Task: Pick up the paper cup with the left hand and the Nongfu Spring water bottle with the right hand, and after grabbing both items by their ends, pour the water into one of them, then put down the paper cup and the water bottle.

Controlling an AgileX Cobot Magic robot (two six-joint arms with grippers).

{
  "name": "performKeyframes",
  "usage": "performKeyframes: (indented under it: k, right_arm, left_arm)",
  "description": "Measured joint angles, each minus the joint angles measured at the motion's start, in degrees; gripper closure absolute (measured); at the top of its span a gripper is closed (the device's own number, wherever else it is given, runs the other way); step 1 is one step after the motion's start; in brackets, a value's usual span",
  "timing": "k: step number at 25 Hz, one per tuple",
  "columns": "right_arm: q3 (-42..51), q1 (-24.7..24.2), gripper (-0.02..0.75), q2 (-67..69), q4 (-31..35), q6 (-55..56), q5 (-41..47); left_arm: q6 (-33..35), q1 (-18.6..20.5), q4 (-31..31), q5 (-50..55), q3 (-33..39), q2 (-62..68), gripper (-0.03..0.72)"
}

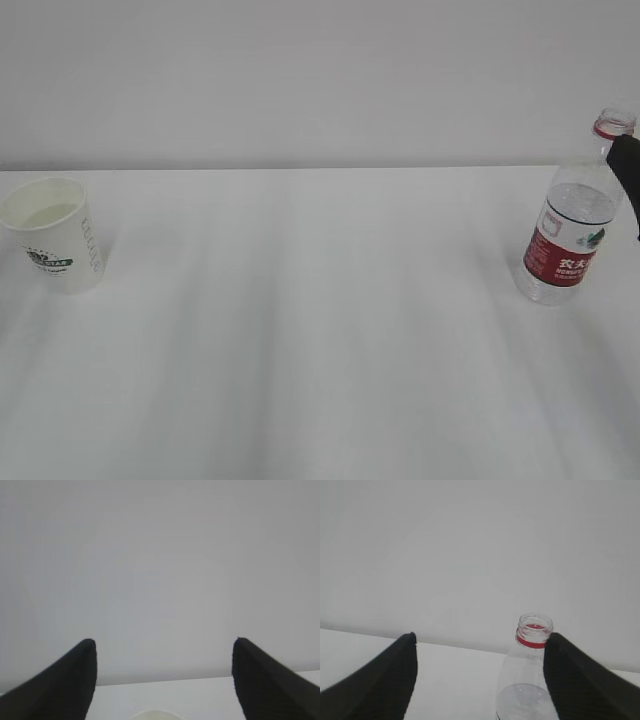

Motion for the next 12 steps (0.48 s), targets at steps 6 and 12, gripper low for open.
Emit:
performKeyframes:
  k: [6,12]
  right_arm:
    - [-1.2,0.0,0.146,-3.7,0.0,0.0,5.8]
    - [-3.0,0.0,0.146,-9.2,-0.5,0.0,13.2]
  left_arm:
    - [0.0,0.0,2.0,9.6,-3.4,-8.0,0.083]
    - [0.0,0.0,4.3,17.2,-6.4,-15.2,0.095]
